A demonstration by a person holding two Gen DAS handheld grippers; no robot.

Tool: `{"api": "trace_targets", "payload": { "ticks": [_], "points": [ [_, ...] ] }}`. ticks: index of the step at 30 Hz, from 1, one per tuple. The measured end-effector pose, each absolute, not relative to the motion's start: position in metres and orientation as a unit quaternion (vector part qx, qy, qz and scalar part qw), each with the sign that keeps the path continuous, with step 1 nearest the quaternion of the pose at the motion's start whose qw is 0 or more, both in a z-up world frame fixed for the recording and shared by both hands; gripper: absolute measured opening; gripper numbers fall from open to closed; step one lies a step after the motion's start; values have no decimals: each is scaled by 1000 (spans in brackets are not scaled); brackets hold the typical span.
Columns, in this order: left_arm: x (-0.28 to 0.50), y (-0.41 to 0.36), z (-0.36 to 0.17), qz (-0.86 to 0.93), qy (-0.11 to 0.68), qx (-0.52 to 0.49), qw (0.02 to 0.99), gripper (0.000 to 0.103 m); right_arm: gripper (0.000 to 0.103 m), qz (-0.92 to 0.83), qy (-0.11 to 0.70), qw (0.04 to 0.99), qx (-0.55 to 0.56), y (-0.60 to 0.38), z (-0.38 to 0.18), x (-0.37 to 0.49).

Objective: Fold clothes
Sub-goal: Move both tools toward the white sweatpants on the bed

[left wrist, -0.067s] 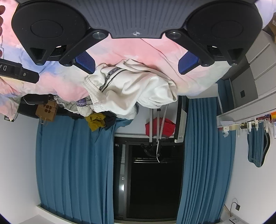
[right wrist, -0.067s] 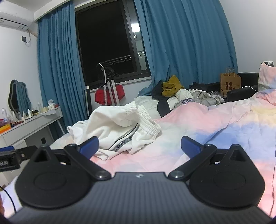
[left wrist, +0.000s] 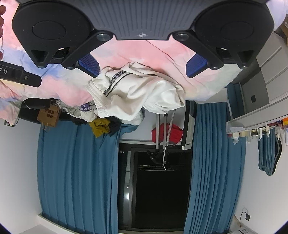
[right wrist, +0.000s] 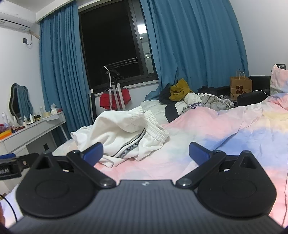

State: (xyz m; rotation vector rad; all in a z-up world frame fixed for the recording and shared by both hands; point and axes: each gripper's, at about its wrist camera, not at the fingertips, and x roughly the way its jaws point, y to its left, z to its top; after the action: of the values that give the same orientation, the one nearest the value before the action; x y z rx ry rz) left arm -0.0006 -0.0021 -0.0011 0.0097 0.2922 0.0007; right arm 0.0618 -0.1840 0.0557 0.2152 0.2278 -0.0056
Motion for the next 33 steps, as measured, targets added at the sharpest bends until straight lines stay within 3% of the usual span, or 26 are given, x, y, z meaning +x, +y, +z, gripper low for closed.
{"api": "trace_targets", "payload": {
  "ticks": [26, 33],
  "points": [
    [11, 8, -18, -11, 160, -11, 987, 103, 103, -2, 83, 990, 114, -193, 49, 66],
    [17, -4, -26, -11, 162, 31, 986, 103, 103, -12, 92, 989, 114, -197, 49, 68]
  ]
}}
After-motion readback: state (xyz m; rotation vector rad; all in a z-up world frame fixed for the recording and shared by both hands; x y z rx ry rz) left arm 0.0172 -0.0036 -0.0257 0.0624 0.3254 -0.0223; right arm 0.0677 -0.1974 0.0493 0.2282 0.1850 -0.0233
